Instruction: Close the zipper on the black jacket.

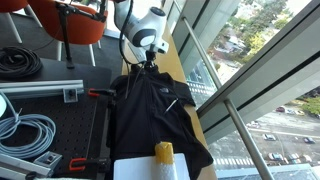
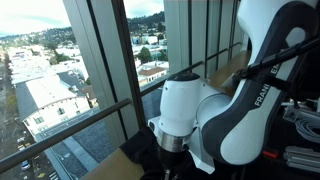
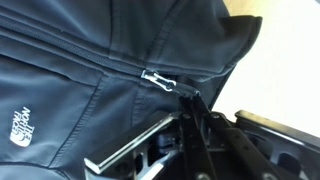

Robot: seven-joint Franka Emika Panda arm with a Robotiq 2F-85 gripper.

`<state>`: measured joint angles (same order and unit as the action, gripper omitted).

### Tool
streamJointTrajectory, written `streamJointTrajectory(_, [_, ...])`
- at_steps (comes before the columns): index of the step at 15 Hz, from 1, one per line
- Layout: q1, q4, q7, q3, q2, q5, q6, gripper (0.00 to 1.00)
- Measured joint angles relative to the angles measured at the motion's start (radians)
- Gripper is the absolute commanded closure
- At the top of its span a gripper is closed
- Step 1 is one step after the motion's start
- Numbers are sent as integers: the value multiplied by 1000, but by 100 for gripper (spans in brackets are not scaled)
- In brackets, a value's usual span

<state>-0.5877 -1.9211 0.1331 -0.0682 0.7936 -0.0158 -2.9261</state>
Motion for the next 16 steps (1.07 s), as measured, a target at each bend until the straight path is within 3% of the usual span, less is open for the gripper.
streamJointTrajectory(16, [-53, 130, 15, 0, 62, 0, 81, 98])
